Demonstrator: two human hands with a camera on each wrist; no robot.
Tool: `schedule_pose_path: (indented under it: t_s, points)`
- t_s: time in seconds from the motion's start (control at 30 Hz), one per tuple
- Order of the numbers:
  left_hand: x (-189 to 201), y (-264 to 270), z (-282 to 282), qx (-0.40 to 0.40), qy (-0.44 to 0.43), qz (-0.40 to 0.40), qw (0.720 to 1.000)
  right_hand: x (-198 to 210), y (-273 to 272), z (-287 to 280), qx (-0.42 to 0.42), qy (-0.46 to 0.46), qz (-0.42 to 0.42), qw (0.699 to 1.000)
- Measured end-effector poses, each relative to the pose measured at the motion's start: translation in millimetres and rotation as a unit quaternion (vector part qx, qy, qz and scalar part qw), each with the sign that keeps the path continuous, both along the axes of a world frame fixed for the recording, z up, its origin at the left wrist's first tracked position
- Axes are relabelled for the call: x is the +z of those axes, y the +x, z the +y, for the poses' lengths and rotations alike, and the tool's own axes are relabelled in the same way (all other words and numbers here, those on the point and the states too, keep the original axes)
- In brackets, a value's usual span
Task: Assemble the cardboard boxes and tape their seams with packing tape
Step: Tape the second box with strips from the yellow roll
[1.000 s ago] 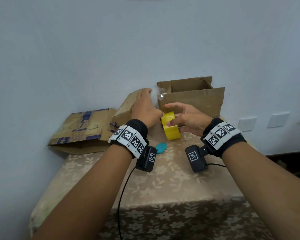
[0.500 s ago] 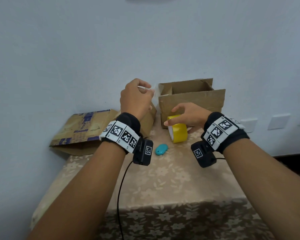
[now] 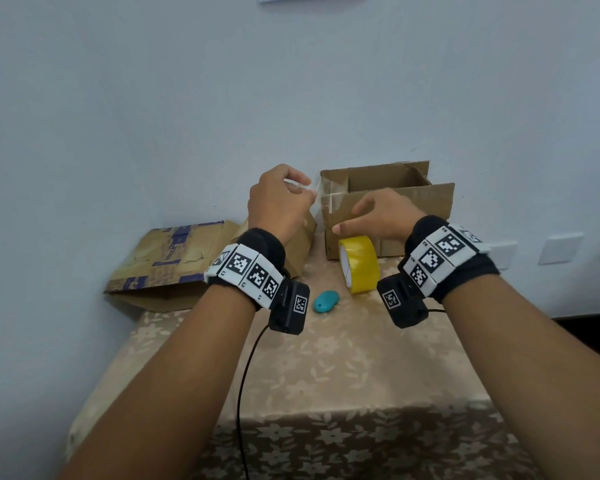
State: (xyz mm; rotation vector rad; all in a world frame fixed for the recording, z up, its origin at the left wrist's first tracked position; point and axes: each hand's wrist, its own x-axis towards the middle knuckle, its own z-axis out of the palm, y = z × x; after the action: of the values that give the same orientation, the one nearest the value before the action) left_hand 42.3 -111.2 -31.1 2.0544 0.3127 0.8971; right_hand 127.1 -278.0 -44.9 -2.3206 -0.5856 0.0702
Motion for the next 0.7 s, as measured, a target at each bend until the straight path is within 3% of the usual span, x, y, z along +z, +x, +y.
schedule_pose_path:
  t_s: [0.17, 0.3, 0.37, 0.43, 0.53, 0.6, 0.7]
  points:
    - [3.7, -3.0, 2.3, 0.002, -0.016, -0.008, 1.000, 3.8, 0.3, 8.8, -0.018, 0.215, 0.005, 0.977]
    - [11.9, -10.1, 10.0, 0.023, -0.023, -0.019, 0.999, 20.0, -12.1, 22.7, -0.007, 0.417, 0.126, 0.900]
    - [18.0, -15.5, 21.6, 0.040, -0.033, -0.029, 0.998, 24.0, -22.7, 33.5, 0.004, 0.472, 0.166, 0.866]
    - [23.0, -21.8, 38.2, 0.065, -0.045, -0.040, 0.996, 23.3, -30.6, 46.0, 0.009, 0.481, 0.183, 0.858]
    - [22.2, -29.9, 63.6, 0.089, -0.078, -0.044, 0.992, 16.8, -38.3, 66.8, 0.013, 0.428, 0.200, 0.881]
    - [17.7, -32.7, 75.6, 0.071, -0.127, -0.045, 0.988, 7.6, -39.4, 81.3, 0.008, 0.373, 0.208, 0.904]
    - [10.6, -33.8, 82.8, 0.022, -0.185, -0.018, 0.982, -7.9, -38.4, 101.2, 0.002, 0.345, 0.231, 0.910]
